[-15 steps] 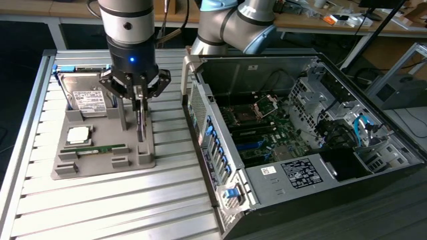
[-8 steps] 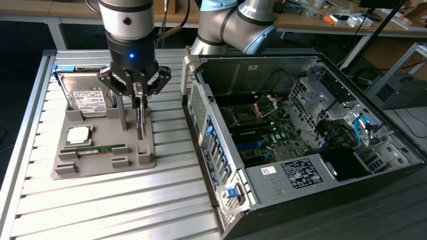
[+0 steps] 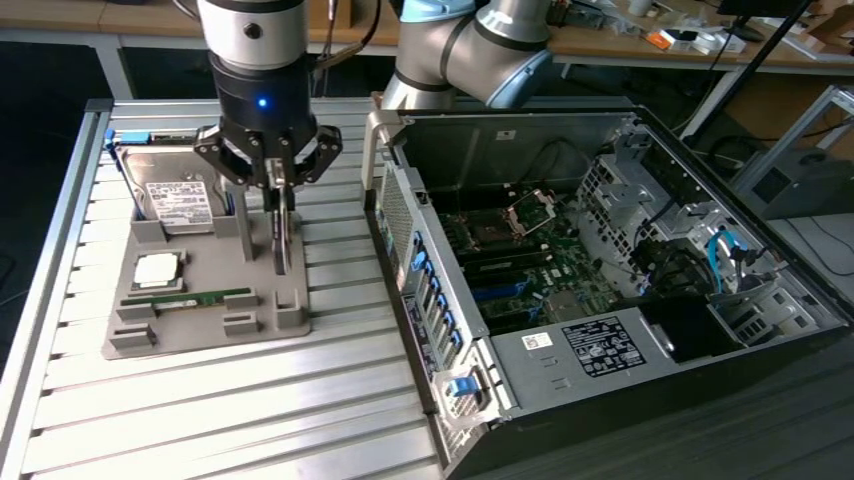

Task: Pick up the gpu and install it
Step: 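Pick up the gpu and move the gpu toward the slot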

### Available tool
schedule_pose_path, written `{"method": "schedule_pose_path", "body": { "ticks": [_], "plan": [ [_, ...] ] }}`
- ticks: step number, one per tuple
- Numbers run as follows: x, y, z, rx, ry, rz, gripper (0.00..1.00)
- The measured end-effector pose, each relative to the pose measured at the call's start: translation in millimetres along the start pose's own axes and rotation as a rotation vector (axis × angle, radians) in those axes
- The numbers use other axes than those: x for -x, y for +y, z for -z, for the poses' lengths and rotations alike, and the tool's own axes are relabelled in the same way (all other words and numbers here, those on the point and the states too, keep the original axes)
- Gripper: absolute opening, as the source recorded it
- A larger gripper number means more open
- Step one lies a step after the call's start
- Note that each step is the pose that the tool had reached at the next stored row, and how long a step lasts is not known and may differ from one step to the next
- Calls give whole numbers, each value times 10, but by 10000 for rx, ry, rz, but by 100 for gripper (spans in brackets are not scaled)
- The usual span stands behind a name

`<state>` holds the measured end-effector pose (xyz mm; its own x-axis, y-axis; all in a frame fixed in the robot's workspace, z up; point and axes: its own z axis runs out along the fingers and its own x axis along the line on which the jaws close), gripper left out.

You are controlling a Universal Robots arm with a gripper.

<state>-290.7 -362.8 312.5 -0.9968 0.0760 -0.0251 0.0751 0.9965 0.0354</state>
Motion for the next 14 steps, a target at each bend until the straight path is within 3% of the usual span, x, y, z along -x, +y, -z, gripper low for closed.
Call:
{"method": "schedule_pose_path", "body": {
  "ticks": [14],
  "plan": [
    [4,6,163,41,3,-1,27]
  ]
}}
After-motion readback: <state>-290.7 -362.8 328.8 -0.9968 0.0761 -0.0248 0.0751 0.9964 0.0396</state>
